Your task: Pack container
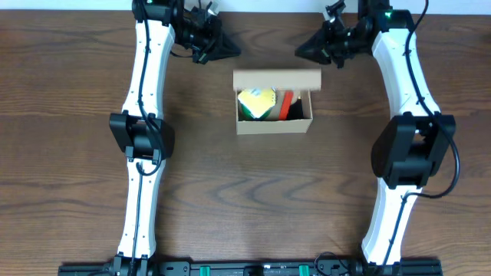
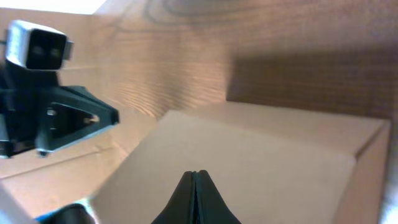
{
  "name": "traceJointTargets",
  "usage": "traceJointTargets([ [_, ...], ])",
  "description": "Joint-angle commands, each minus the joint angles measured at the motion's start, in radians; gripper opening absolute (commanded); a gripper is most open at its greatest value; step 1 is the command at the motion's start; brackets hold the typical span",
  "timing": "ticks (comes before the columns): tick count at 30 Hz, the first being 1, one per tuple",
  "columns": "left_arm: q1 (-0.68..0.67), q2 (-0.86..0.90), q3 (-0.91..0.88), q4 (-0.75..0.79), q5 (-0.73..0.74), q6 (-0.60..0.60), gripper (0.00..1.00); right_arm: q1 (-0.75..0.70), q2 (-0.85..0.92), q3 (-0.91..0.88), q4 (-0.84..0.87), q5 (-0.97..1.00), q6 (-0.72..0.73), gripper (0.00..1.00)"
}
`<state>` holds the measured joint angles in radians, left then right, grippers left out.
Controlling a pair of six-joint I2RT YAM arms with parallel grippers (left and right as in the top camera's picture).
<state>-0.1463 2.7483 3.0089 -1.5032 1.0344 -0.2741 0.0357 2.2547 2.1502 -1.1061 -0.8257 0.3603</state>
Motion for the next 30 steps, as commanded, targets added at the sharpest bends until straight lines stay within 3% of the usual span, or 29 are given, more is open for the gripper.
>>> traceJointTargets([
  [1,-0.001,-0.003,0.077,-0.074,-0.082,0.07,0.06,0.031,-0.075,0.012,-0.042,0.122,-0.063,0.01],
  [4,-0.006,-0.003,0.135,-0.177,-0.138,0.1,0.06,0.06,-0.118,0.012,-0.101,0.238,-0.074,0.01],
  [9,-0.037,-0.064,0.133,-0.187,-0.207,0.117,0.06,0.117,-0.203,0.012,-0.195,0.436,-0.078,0.01],
  [21,-0.29,-0.34,0.08,-0.187,-0.946,0.163,0.06,0.201,-0.257,0.012,-0.404,0.657,-0.108,0.01],
  [30,-0.296,-0.497,-0.269,-0.187,-0.966,0.214,0.06,0.224,-0.257,0.011,-0.399,0.72,-0.115,0.01],
])
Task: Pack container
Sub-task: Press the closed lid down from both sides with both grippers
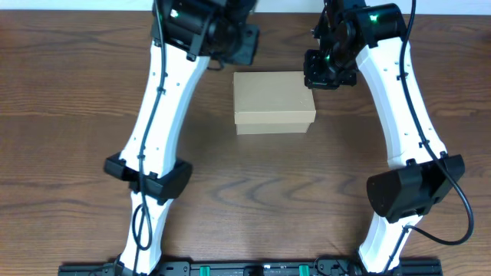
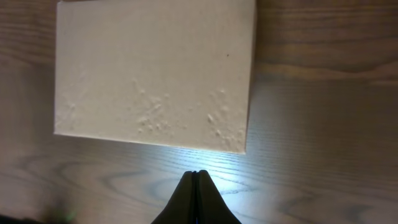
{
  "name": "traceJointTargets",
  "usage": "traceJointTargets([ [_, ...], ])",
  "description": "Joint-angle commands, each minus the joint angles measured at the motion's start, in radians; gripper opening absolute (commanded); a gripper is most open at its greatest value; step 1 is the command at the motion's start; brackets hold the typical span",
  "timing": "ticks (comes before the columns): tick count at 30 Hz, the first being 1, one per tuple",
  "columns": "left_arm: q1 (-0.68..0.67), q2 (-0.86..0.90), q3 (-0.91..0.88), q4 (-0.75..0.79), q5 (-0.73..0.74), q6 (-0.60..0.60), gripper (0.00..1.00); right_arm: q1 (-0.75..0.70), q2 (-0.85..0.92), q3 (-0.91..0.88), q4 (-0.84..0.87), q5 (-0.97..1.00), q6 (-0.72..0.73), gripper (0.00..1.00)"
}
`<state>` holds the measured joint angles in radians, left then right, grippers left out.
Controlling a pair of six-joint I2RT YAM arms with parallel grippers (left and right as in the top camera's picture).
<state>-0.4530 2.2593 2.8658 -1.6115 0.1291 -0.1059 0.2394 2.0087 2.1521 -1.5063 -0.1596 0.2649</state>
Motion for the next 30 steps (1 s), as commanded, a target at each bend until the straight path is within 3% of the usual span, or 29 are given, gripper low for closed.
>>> traceJointTargets([
  [1,0.01,-0.016,-0.163,-0.078,-0.061,0.053,0.06,0.022,-0.011,0.01,0.003,0.056,-0.02,0.01],
  [13,0.008,-0.029,-0.494,0.006,0.058,0.119,0.06,0.026,0.015,-0.053,0.048,0.079,-0.019,0.01],
  [30,0.007,-0.029,-0.752,0.201,0.164,0.16,0.06,0.03,0.038,-0.379,0.224,0.073,-0.01,0.01],
])
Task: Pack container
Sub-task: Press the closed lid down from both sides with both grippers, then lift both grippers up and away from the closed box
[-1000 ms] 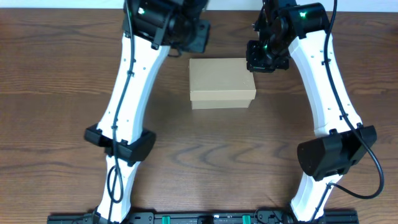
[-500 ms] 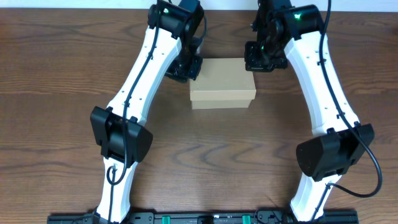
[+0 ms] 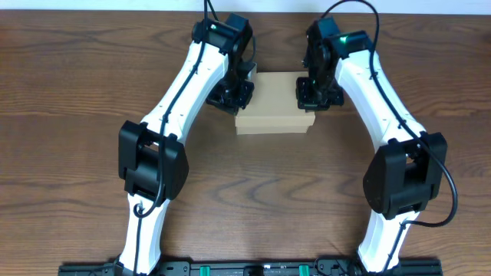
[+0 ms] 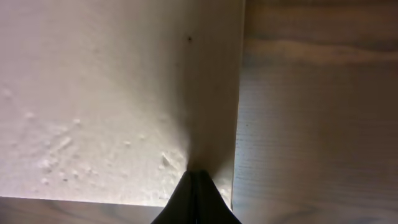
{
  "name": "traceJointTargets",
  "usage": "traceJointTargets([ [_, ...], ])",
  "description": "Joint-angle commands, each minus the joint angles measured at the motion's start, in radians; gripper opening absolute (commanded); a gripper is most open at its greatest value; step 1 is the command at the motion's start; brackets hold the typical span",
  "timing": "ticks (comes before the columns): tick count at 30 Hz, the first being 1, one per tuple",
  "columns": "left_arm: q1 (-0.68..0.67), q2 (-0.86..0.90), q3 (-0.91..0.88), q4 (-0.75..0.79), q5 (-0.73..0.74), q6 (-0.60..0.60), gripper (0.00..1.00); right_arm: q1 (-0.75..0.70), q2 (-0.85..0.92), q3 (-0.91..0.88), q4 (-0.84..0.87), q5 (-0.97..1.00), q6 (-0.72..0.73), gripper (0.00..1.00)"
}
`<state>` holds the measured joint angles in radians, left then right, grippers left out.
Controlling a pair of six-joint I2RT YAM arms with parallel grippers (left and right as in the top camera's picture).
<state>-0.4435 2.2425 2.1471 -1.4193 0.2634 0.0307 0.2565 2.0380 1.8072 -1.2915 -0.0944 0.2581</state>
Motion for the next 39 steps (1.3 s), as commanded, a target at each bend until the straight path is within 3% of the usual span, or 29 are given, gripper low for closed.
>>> traceJointTargets([
  [1,-0.002,-0.012,-0.044,0.013,0.029,0.025,0.06,0.013,0.008,-0.041,0.013,0.008,-0.003,0.01],
  [15,0.003,-0.047,-0.135,0.074,-0.013,0.03,0.06,0.01,-0.006,-0.091,0.089,0.008,0.007,0.01],
  [20,0.05,-0.18,-0.134,0.102,-0.066,-0.003,0.06,-0.017,-0.061,0.026,0.059,0.017,0.006,0.01],
  [26,0.2,-0.415,-0.134,0.109,-0.15,-0.024,0.06,-0.087,-0.142,0.28,-0.033,0.08,-0.013,0.01],
  [32,0.392,-0.603,-0.134,0.066,-0.169,-0.018,0.19,-0.16,-0.243,0.463,-0.069,0.098,-0.051,0.01],
  [34,0.451,-0.65,-0.134,0.051,-0.169,-0.007,0.28,-0.172,-0.285,0.49,-0.053,0.1,-0.074,0.01],
  [37,0.52,-0.709,-0.134,0.035,-0.167,-0.008,0.32,-0.173,-0.359,0.503,-0.001,0.106,-0.097,0.01],
  [39,0.55,-0.743,-0.134,0.032,-0.167,-0.008,0.4,-0.172,-0.406,0.503,0.033,0.106,-0.1,0.01],
])
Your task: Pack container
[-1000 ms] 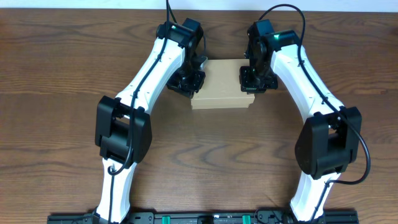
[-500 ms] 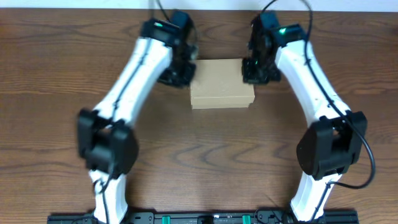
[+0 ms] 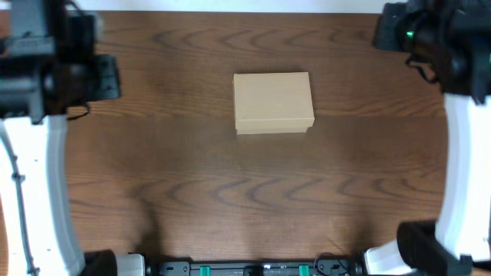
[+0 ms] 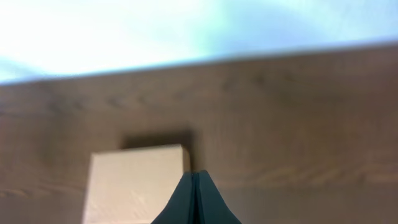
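Observation:
The tan cardboard box [image 3: 273, 102] sits shut in the middle of the table, its lid flat and its contents hidden. In the right wrist view the box [image 4: 137, 183] lies low and left, far below my right gripper [image 4: 194, 175], whose fingers are pressed together with nothing between them. My right arm [image 3: 430, 34] is raised at the back right corner. My left arm [image 3: 54, 77] is raised at the far left, large and blurred. Its fingers cannot be made out.
The brown wooden table [image 3: 230, 192] spreads around the box. A pale wall or floor [image 4: 186, 31] shows beyond the table's far edge. The arms' bases [image 3: 253, 268] line the front edge.
Both grippers were down on the box lid, one at each end. Both arms are now lifted off and drawn back to the left and right corners. The box stays shut.
At first the box stood open, lid up at the back, with a yellow-green item and a red item inside. Then the lid was down with both grippers near its back. Then both rested on the lid. Now they are well clear.

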{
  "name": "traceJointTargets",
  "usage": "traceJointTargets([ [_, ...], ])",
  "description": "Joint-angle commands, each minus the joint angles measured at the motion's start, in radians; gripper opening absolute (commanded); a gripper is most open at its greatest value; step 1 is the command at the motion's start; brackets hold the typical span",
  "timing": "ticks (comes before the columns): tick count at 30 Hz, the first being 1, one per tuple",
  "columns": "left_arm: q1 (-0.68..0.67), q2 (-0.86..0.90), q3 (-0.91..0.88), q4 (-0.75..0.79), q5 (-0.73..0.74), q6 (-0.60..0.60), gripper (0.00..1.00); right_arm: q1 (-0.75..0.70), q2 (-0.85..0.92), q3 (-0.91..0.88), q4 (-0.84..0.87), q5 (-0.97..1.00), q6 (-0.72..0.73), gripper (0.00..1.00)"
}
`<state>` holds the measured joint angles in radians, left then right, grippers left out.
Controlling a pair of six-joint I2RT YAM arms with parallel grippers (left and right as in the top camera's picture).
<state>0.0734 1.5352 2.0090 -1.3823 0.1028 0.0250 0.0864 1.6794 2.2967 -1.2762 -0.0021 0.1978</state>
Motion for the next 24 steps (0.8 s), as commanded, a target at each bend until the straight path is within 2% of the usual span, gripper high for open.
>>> traceJointTargets([
  [1,0.043,-0.051,0.004,-0.005,-0.006,-0.002,0.42,-0.002,-0.068,0.013,0.029,0.014,-0.044,0.01],
  [5,0.05,-0.089,0.004,-0.014,-0.006,-0.002,0.51,-0.002,-0.132,0.013,0.043,0.016,-0.072,0.06],
  [6,0.05,-0.093,0.004,-0.021,-0.006,-0.003,0.53,-0.002,-0.14,0.013,0.039,0.017,-0.072,0.1],
  [7,0.05,-0.095,0.004,-0.029,-0.006,-0.003,0.68,-0.002,-0.15,0.013,0.034,0.017,-0.072,0.24],
  [8,0.05,-0.095,0.004,-0.039,-0.006,-0.003,0.93,-0.002,-0.154,0.013,0.028,0.017,-0.072,0.45],
  [9,0.05,-0.094,0.004,-0.048,-0.006,-0.003,0.95,-0.002,-0.158,0.013,0.021,0.017,-0.072,0.62],
  [10,0.05,-0.093,0.004,-0.06,-0.006,-0.003,0.95,-0.002,-0.159,0.013,0.009,0.017,-0.072,0.99],
  [15,0.05,-0.093,0.004,-0.109,-0.006,-0.002,0.95,-0.002,-0.161,0.013,-0.035,0.017,-0.072,0.99],
  [24,0.05,-0.093,0.004,-0.109,-0.006,-0.003,0.95,-0.002,-0.161,0.013,-0.08,0.016,-0.072,0.99],
])
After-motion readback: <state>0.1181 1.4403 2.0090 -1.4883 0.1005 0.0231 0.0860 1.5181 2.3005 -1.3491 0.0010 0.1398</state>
